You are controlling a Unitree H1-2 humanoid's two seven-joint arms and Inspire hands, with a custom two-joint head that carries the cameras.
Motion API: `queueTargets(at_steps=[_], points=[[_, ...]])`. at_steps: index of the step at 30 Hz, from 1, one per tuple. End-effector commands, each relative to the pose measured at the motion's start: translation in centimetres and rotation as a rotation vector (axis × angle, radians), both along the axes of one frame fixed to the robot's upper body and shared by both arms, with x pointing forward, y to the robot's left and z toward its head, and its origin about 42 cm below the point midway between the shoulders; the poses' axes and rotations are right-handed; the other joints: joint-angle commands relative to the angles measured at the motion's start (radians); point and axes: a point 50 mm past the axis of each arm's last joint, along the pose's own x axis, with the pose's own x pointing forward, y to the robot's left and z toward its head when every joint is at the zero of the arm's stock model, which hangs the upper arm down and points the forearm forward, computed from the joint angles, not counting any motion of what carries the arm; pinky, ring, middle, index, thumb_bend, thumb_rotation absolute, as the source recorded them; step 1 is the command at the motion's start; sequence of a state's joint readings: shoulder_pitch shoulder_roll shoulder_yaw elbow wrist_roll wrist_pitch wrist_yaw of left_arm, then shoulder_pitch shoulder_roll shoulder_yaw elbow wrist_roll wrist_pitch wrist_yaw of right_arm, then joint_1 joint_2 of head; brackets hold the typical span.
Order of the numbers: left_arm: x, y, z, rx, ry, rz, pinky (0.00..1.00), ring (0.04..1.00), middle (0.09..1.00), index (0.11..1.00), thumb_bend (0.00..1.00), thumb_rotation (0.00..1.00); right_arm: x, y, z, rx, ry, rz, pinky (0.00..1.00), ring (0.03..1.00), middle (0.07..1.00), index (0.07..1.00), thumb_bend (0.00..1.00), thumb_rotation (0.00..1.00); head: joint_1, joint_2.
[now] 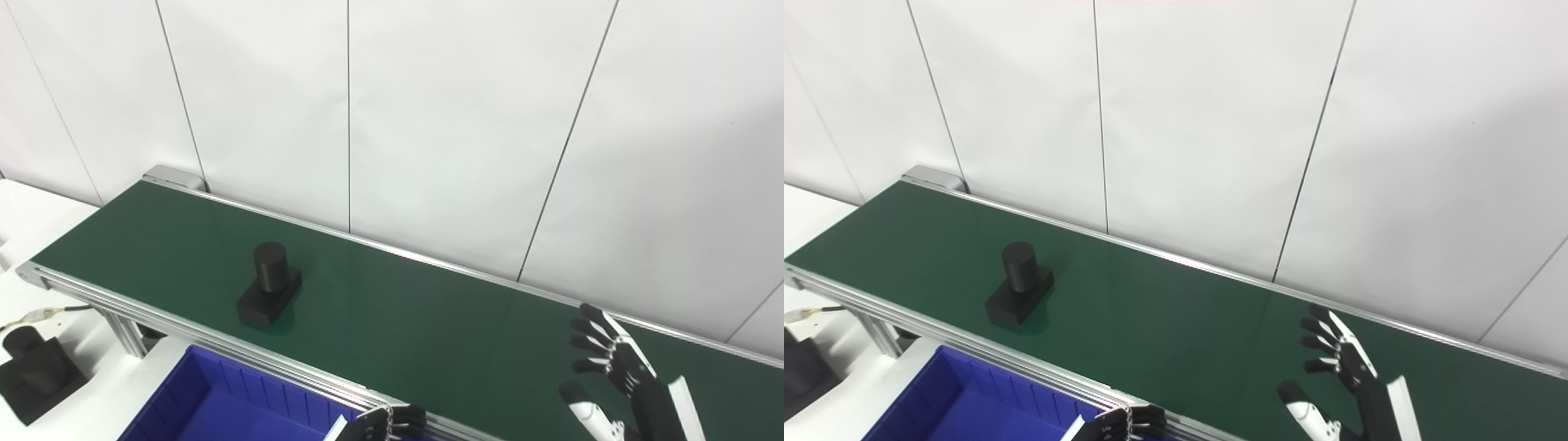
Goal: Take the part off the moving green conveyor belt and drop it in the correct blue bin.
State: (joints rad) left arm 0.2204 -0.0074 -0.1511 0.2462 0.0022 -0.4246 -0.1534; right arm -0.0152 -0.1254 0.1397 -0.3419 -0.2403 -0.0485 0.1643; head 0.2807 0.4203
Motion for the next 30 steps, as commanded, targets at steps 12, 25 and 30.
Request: queueTargets(at_steps=[12,25,30], points=[[1.1,0.1,0.8,0.003,-0.071,0.003,0.61,0.703,0.738,0.731,0.97,0.36,2.2,1.1,1.6,-0.007,-0.018,0.032,0.68,0.790,0.840,0.885,0.50,0.38,-0.054,0.015],[0.6,1.0,1.3,-0.017,-0.082,0.004,0.62,0.707,0.734,0.739,0.96,0.36,2.8,3.4,1.7,-0.045,-0.039,0.062,0.73,0.828,0.857,0.893,0.56,0.41,-0.176,0.063],[0.3,1.1,1.4,-0.013,-0.086,0.006,0.62,0.702,0.725,0.744,0.96,0.39,3.1,4.1,1.9,-0.069,-0.035,0.059,0.73,0.829,0.862,0.894,0.57,0.44,-0.172,0.075]])
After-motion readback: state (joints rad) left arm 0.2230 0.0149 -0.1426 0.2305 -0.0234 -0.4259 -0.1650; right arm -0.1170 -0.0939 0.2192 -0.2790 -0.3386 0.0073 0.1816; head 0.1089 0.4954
